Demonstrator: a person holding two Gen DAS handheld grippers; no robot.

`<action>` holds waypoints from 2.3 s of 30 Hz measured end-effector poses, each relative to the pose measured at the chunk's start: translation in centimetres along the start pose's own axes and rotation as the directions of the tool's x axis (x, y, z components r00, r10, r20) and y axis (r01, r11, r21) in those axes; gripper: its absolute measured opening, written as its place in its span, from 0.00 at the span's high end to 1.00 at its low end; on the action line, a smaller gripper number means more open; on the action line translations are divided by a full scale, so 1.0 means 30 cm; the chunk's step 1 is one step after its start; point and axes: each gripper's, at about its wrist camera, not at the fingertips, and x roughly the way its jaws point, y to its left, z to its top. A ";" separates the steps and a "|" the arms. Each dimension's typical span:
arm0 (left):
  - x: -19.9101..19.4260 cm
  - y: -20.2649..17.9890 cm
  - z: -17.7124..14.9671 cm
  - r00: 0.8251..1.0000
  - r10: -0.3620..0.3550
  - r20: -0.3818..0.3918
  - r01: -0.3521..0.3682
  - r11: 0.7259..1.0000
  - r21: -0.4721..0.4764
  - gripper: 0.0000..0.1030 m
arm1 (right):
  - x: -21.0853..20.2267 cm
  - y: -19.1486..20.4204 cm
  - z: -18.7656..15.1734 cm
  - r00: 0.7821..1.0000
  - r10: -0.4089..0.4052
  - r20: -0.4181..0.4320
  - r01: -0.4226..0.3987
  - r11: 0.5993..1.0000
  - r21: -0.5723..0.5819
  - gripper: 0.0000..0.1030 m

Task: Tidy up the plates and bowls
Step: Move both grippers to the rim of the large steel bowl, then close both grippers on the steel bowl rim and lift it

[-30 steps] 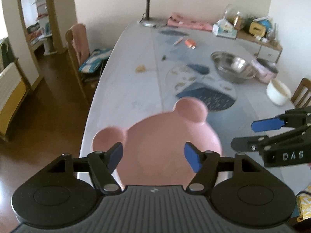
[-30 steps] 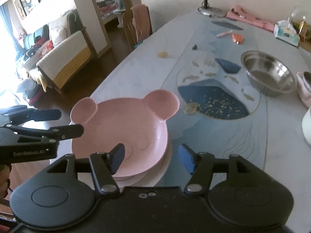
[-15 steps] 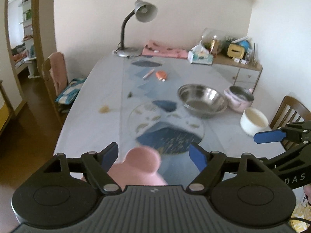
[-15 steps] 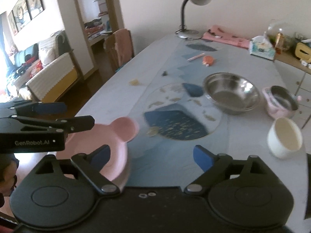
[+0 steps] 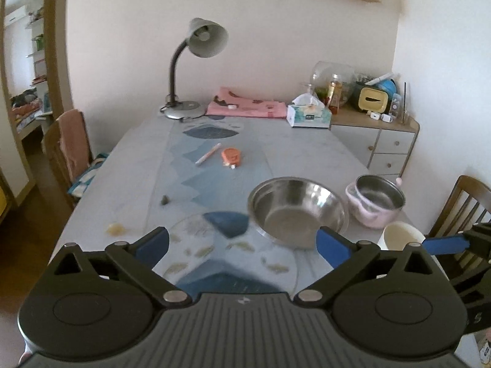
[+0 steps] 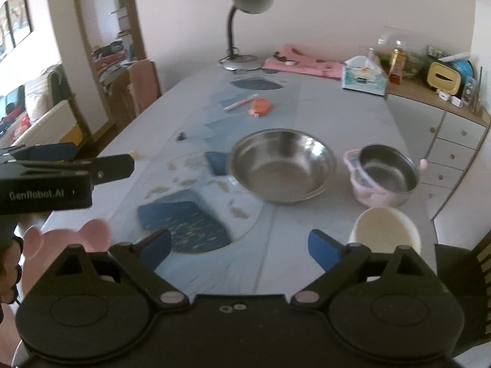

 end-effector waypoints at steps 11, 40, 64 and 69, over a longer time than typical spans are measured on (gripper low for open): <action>0.359 -0.101 0.128 0.995 0.047 -0.089 -0.045 0.999 0.020 0.00 | 0.221 -0.180 0.103 0.999 -0.039 -0.033 0.040 0.999 0.035 0.08; 0.932 -0.049 0.159 0.934 -0.048 -0.355 0.030 0.998 -0.055 0.34 | 0.609 -0.335 0.174 0.972 -0.038 -0.232 0.095 0.966 0.242 0.36; 0.868 -0.014 0.126 0.912 -0.018 -0.409 -0.022 0.996 -0.092 0.80 | 0.554 -0.354 0.154 0.971 -0.019 -0.237 0.096 0.943 0.319 0.82; 0.784 -0.010 0.109 0.913 -0.022 -0.407 -0.016 0.996 -0.091 0.82 | 0.518 -0.343 0.142 0.973 -0.009 -0.232 0.085 0.944 0.319 0.83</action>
